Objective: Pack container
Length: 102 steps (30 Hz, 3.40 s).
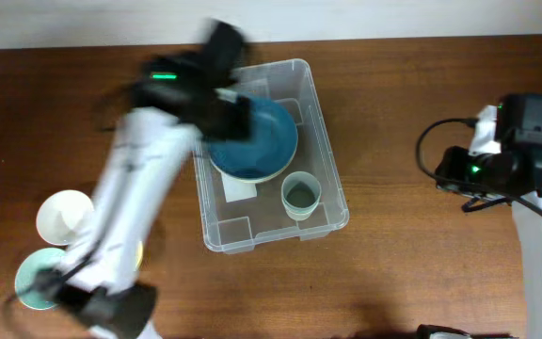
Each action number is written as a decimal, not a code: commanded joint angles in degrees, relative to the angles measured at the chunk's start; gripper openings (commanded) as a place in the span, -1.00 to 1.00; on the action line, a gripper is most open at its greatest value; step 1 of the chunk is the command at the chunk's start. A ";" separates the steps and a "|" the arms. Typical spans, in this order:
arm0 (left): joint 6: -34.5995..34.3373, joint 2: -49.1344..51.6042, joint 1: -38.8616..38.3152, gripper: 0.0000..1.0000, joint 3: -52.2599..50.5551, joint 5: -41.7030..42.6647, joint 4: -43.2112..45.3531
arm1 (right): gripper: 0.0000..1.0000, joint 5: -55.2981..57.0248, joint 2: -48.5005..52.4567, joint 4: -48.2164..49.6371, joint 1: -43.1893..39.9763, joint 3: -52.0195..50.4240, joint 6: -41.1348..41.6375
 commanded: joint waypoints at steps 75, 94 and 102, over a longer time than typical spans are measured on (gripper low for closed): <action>0.59 -6.49 32.50 0.67 -68.74 5.35 38.27 | 0.04 2.62 19.32 -6.78 7.10 13.55 -5.77; 2.51 -18.34 27.87 -0.99 -48.54 4.79 21.68 | 0.02 2.80 15.54 -3.28 -9.97 15.91 3.76; 2.45 -26.69 5.31 -0.99 -40.68 6.45 19.80 | 0.09 1.66 15.08 -4.42 -15.30 15.87 4.76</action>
